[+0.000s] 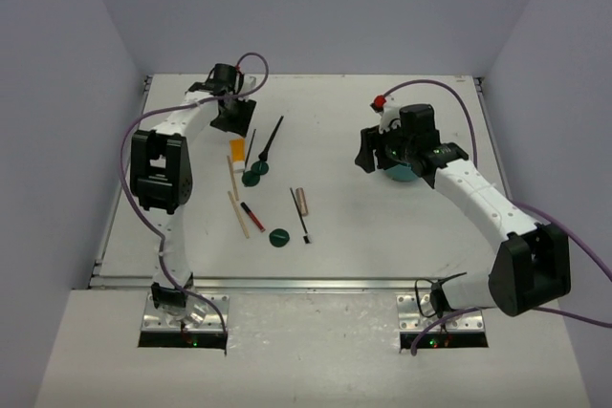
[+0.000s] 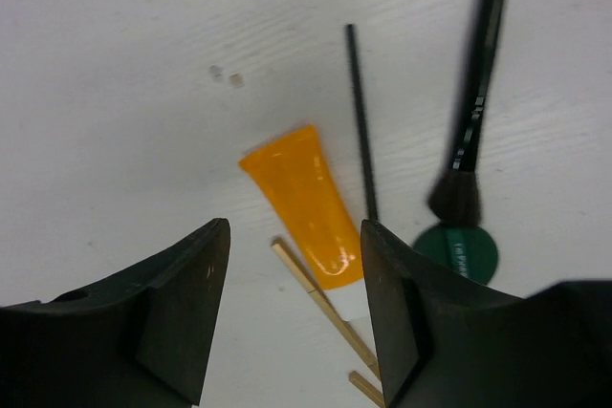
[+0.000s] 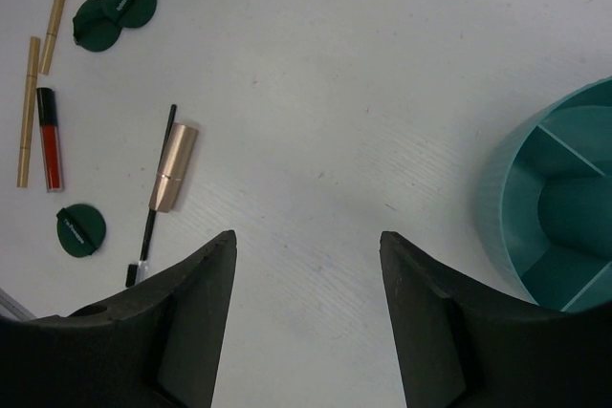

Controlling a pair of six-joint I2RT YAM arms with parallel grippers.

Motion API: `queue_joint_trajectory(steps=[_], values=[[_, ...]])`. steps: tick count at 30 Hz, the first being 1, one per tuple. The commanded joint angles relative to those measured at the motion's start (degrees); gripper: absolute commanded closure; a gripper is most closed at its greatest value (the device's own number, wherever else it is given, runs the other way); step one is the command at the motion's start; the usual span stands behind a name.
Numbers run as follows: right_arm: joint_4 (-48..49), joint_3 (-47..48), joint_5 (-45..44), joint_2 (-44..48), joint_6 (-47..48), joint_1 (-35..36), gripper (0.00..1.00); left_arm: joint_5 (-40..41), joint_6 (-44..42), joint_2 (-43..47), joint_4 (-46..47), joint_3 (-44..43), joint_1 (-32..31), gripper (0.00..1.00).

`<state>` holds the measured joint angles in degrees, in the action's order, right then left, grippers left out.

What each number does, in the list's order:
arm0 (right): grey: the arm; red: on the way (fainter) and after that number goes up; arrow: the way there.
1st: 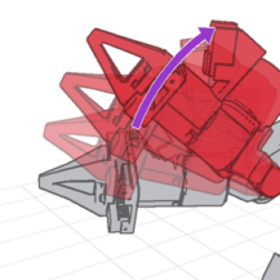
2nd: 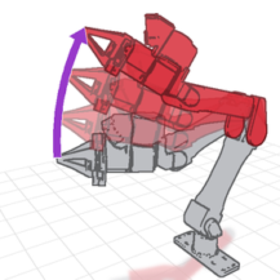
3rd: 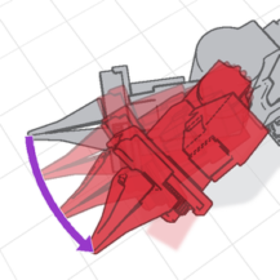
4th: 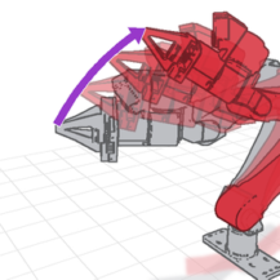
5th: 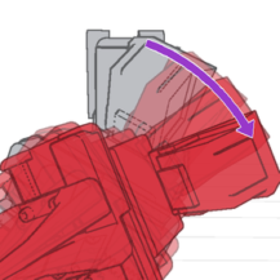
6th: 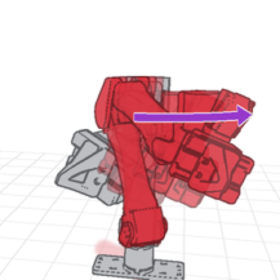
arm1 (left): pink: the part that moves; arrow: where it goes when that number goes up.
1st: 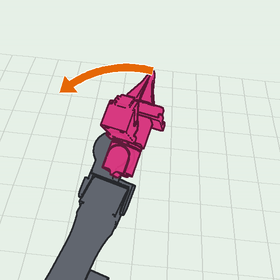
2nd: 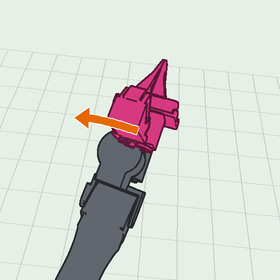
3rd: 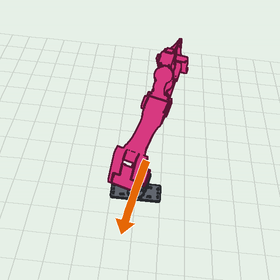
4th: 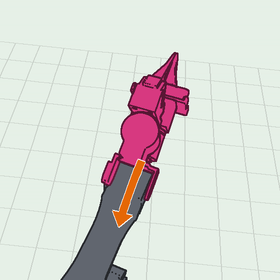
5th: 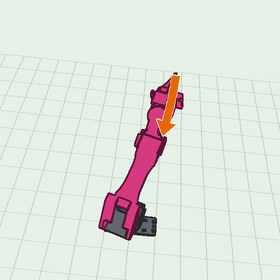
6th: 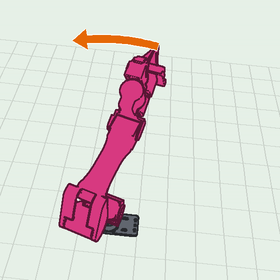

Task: Organize the makeup

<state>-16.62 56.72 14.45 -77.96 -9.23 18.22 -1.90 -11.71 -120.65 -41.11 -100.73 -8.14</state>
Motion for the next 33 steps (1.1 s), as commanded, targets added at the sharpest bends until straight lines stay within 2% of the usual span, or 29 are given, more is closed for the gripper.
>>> queue_joint_trajectory(steps=[1, 14, 21, 28, 33], values=[[1.64, -0.12, -3.33, -0.48, -1.02, 0.80, 0.38, 6.78, 2.12, 1.93, 2.64, 1.07, 1.50, 0.44], [0.00, -1.39, -3.48, 0.00, -0.14, 1.20, 0.37, 0.58, 4.47, -2.97, 0.67, -0.22, 3.39, 0.41], [-0.09, -2.05, -2.85, 0.26, -0.17, 1.38, 0.37, 0.49, 4.83, -6.77, 0.94, -1.93, 3.39, 0.40], [-0.87, -1.62, -3.06, 0.26, -0.35, 1.46, 0.37, 1.57, 6.81, -8.26, 2.80, -1.05, 3.39, 0.43], [-1.03, -1.38, -3.71, 0.32, 0.29, 1.46, 0.37, -0.47, 8.15, -7.92, 2.71, -0.14, 3.36, 0.46]])
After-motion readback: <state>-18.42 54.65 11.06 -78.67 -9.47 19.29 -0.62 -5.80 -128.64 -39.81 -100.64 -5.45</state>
